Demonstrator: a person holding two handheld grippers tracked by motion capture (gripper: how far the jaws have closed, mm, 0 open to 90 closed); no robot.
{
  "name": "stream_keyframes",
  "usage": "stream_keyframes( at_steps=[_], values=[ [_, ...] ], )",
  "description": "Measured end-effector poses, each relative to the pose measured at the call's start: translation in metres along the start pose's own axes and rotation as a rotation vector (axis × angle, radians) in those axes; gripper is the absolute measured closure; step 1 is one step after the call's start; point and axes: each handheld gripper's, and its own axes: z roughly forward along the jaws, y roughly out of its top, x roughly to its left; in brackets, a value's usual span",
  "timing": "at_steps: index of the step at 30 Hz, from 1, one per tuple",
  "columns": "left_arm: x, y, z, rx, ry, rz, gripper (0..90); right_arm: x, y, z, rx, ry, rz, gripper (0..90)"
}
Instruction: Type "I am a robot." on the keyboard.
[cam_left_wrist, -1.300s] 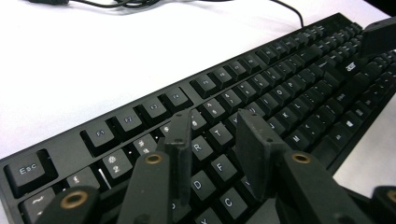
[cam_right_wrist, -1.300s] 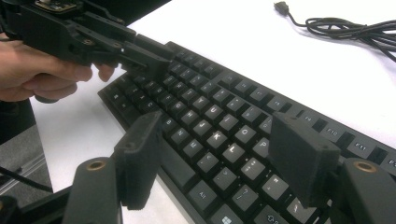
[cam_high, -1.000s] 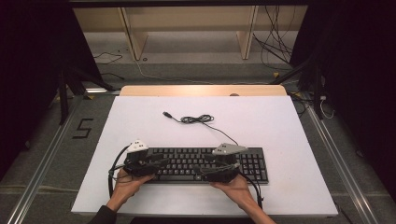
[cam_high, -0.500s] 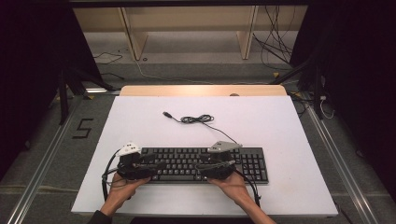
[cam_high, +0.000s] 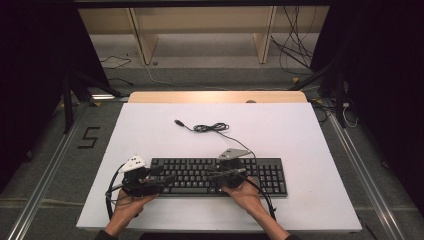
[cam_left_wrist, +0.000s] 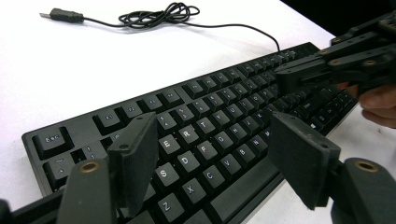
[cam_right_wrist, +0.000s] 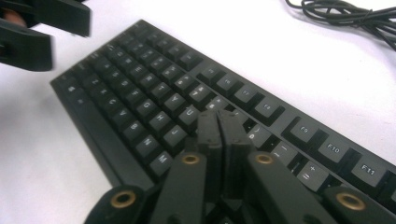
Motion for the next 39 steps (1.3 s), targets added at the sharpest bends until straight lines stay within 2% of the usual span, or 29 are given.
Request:
stream_keyframes(
  at_steps=[11, 25, 31, 35, 37, 39],
  values=[
    [-0.003, -0.005, -0.008, -0.019, 0.01, 0.012, 31.8, -0.002, 0.002, 0.017, 0.042, -0.043, 0.009, 90.0],
    [-0.004, -0.007, -0.011, -0.028, 0.011, 0.018, 30.2, -0.004, 0.0, 0.025, 0.079, -0.067, 0.012, 90.0],
    [-0.005, -0.008, -0.012, -0.033, 0.013, 0.015, 29.6, -0.002, 0.0, 0.026, 0.077, -0.082, 0.007, 90.0],
    [-0.005, -0.009, -0.012, -0.035, 0.017, 0.013, 29.3, -0.003, 0.0, 0.024, 0.072, -0.072, 0.029, 90.0],
    [-0.005, -0.009, -0.013, -0.036, 0.017, 0.009, 29.0, -0.003, 0.001, 0.021, 0.056, -0.062, 0.041, 87.5],
    [-0.004, -0.01, -0.013, -0.04, 0.022, 0.01, 28.8, -0.003, 0.002, 0.017, 0.029, -0.046, 0.045, 80.9]
  ],
)
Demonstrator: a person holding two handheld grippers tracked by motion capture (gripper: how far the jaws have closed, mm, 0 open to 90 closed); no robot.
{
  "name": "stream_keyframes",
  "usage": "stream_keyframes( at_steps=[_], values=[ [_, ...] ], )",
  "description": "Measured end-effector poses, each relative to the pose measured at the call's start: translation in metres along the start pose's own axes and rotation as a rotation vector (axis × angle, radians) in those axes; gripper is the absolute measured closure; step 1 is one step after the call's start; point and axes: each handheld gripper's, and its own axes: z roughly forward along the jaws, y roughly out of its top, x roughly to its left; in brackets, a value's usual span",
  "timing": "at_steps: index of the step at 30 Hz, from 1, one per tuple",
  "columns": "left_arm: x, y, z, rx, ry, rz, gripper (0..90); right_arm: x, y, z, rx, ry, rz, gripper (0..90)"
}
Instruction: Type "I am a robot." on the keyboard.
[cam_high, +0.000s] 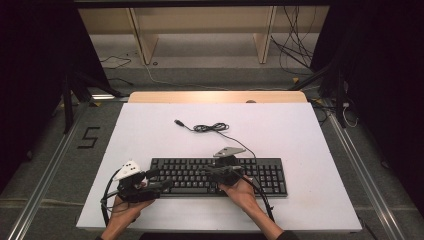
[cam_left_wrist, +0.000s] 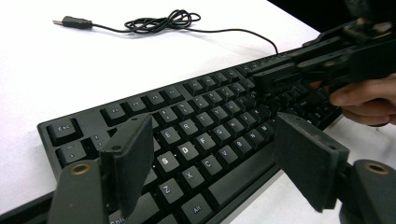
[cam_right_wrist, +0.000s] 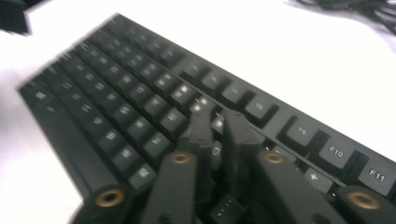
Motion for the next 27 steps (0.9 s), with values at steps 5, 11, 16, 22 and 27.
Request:
stream_keyframes(
  at_steps=[5, 11, 16, 22, 27],
  values=[
    [0.0, 0.0, -0.001, -0.007, 0.003, -0.006, 28.4, 0.003, 0.001, -0.007, -0.044, 0.068, 0.0, 65.8],
    [-0.001, 0.0, -0.001, 0.0, 0.004, 0.0, 28.2, 0.008, 0.002, -0.01, -0.05, 0.102, -0.01, 50.7],
    [0.0, 0.0, -0.002, -0.004, 0.006, -0.007, 28.1, 0.013, 0.002, -0.013, -0.066, 0.129, -0.015, 44.0],
    [0.001, -0.001, -0.005, -0.008, 0.008, -0.007, 28.1, 0.02, 0.003, -0.014, -0.077, 0.161, -0.037, 41.6],
    [0.001, -0.001, -0.005, -0.01, 0.008, -0.01, 28.1, 0.027, 0.003, -0.012, -0.069, 0.18, -0.051, 41.1]
  ],
)
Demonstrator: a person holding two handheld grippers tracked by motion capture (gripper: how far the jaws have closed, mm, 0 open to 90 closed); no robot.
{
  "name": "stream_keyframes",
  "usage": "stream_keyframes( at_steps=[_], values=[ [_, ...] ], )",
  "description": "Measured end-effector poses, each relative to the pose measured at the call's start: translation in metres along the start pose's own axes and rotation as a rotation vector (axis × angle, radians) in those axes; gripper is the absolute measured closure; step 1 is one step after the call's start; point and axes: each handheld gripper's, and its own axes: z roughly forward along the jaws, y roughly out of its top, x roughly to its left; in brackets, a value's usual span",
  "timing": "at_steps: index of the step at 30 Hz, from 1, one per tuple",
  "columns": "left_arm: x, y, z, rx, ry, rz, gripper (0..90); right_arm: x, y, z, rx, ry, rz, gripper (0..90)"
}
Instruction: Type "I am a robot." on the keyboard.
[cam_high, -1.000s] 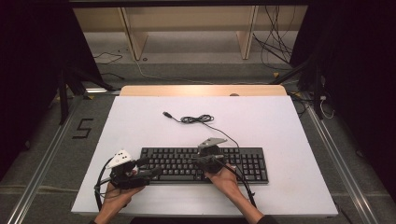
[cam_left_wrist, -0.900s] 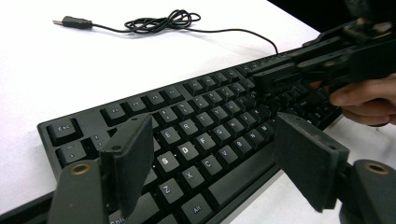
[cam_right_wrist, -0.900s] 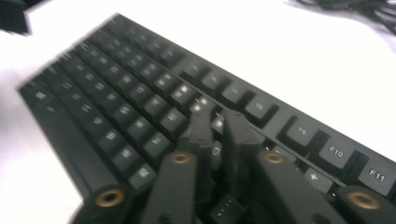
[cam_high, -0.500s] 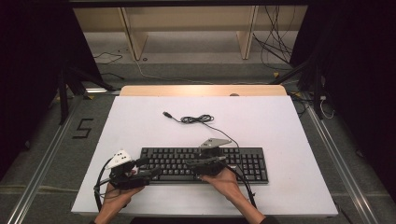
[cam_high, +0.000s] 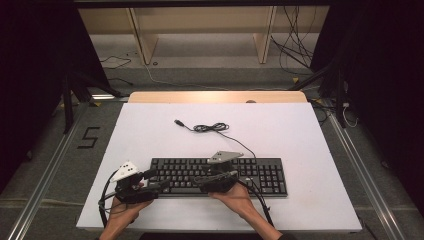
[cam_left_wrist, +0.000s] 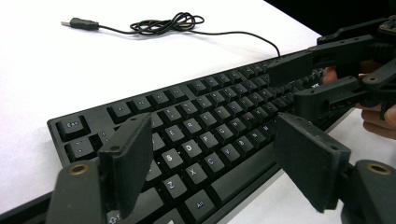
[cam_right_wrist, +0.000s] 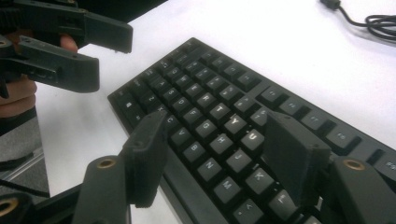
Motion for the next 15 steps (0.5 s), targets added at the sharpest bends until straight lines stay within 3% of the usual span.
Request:
stream_keyframes(
  at_steps=[15],
  values=[
    [-0.0016, -0.0005, 0.0003, -0.002, -0.004, -0.001, 27.5, 0.0061, 0.0008, 0.0082, 0.013, 0.011, -0.015, 43.2]
  ],
)
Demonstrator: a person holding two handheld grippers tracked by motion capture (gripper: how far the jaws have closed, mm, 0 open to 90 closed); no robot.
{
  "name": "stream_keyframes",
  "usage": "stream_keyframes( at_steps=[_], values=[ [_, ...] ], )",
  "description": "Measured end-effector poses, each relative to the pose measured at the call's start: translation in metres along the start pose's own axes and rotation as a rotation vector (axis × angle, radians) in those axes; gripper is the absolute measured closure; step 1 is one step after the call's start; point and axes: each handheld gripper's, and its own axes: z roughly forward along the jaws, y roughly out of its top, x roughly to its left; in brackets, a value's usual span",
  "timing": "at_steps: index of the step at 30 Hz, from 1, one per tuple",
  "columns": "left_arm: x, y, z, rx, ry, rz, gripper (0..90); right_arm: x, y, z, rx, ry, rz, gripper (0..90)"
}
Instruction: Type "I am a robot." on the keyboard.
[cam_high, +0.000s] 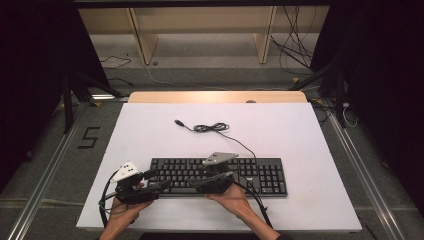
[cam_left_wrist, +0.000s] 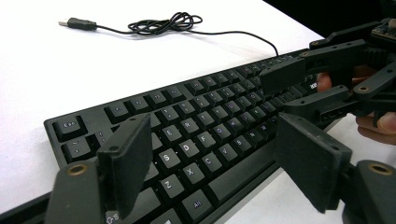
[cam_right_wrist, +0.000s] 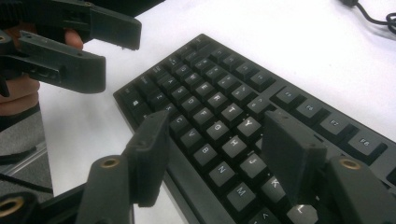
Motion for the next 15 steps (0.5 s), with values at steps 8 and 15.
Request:
stream_keyframes(
  at_steps=[8, 15],
  values=[
    [0.0001, -0.0006, -0.0028, -0.011, -0.004, 0.001, 26.2, 0.0033, 0.0002, 0.0047, 0.014, 0.005, -0.017, 52.3],
    [0.0004, -0.001, -0.0053, -0.019, 0.0, 0.001, 26.1, 0.0047, 0.0001, 0.0092, 0.035, 0.002, -0.029, 69.8]
  ],
)
